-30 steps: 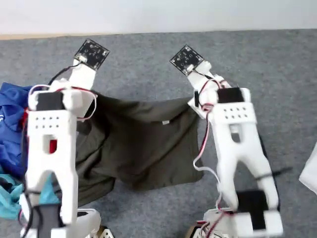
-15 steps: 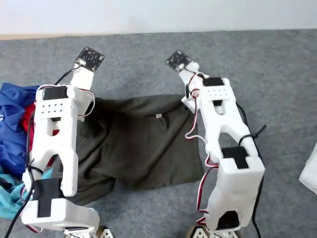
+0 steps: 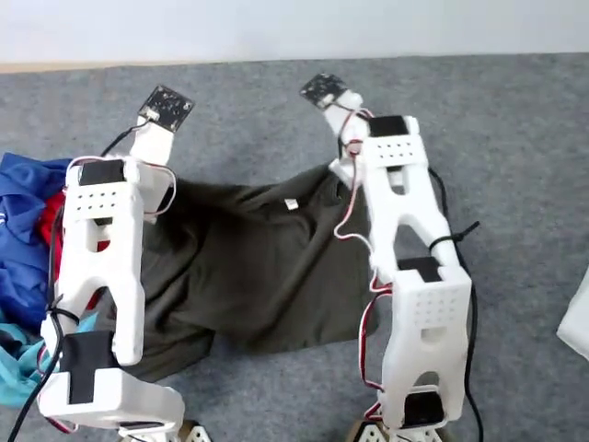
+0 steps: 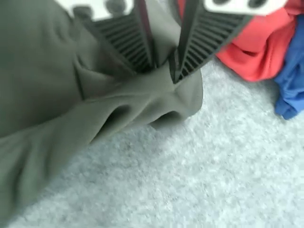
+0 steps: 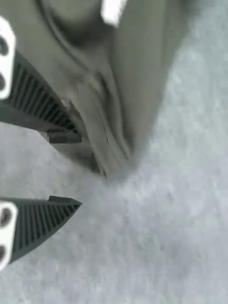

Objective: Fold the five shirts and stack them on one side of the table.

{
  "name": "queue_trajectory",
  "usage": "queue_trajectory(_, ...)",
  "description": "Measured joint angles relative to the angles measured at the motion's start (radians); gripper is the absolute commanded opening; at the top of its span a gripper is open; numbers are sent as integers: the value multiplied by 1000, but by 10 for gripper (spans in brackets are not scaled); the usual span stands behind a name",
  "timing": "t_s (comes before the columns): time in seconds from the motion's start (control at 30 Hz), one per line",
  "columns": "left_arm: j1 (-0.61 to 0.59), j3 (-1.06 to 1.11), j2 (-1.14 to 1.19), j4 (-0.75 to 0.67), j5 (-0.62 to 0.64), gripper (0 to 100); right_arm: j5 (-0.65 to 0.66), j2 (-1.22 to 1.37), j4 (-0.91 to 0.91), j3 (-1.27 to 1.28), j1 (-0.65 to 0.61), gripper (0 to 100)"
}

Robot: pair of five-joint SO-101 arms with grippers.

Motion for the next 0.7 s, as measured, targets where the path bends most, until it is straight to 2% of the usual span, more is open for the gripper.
queue_trajectory(0.23,-34,12,6,-57,0,4,21,5,201,-77,-55,195)
queue_trajectory(0.43,-34,55,6,-68,0,4,38,68,221,-84,-64,234)
queue_trajectory(0.7,-34,78,6,-68,0,4,34,103,219,-87,-112,234)
